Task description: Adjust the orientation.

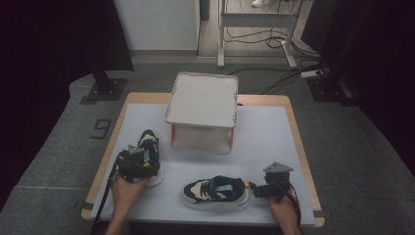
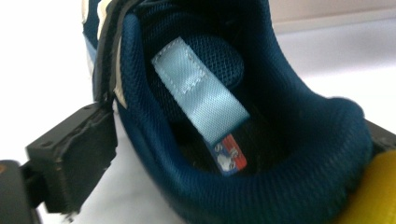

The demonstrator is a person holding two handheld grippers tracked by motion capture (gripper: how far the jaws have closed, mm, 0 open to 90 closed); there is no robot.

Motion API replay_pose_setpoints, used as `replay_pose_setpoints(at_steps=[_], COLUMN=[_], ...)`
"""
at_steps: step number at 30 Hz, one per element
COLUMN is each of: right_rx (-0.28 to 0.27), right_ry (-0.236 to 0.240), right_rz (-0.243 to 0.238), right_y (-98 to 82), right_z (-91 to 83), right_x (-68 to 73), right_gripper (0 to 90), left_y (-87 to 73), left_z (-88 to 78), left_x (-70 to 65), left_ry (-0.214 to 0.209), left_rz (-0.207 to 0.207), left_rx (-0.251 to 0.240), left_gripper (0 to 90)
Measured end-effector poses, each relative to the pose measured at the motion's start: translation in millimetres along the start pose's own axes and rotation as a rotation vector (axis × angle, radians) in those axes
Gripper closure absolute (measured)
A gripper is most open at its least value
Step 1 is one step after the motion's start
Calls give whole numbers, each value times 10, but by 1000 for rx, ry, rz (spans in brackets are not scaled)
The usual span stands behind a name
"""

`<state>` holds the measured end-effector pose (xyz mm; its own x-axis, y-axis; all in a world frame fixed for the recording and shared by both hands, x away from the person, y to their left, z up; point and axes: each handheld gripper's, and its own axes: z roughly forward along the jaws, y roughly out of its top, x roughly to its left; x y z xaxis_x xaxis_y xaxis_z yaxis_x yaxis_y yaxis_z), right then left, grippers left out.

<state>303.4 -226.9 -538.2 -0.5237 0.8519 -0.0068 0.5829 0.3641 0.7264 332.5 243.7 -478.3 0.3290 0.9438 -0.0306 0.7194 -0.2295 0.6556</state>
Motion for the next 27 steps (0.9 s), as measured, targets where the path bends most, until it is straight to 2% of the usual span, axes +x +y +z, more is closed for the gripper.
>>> replay_pose_setpoints(at_steps=[2, 4, 6, 7, 9, 11, 13, 16, 17, 20, 25, 27], right_rx=[-1, -1, -2, -2, -2, -2, -1, -1, -1, -1, -2, -3], right_ry=[0, 1, 1, 1, 1, 1, 2, 2, 1, 1, 1, 1], right_rz=[-2, -1, -2, -2, -2, -2, -1, -1, -1, -1, -2, -4], right_y=[-1, -1, -1, -1, -1, -1, -1, -1, -1, -1, -1, -2], right_z=[-2, -3, -4, -4, -3, -3, -1, -2, -2, -2, -3, -4], right_x=[2, 3, 3, 3, 3, 3, 0, 1, 1, 1, 3, 4], right_gripper=[0, 0, 2, 2, 2, 1, 0, 0, 0, 1, 3, 4], left_y=[-2, -17, -68, -68, -126, -140, -152, -127, -116, -101, -99, -104], left_z=[-20, -62, -118, -118, -154, -161, -157, -77, -53, -35, -64, -70], left_x=[25, 53, 167, 167, 289, 314, 317, 258, 260, 270, 326, 333], left_ry=[-8, 3, -1, -1, -6, -8, -7, 36, 39, 31, -7, -10], left_rz=[12, 23, 7, 7, -28, -34, -36, -20, -20, -23, -3, -4], left_rx=[7, 8, 2, 2, -8, -13, -17, -20, -19, -18, -14, -17], left_gripper=[75, 88, 134, 144, 158, 163, 168, 163, 163, 167, 231, 237])
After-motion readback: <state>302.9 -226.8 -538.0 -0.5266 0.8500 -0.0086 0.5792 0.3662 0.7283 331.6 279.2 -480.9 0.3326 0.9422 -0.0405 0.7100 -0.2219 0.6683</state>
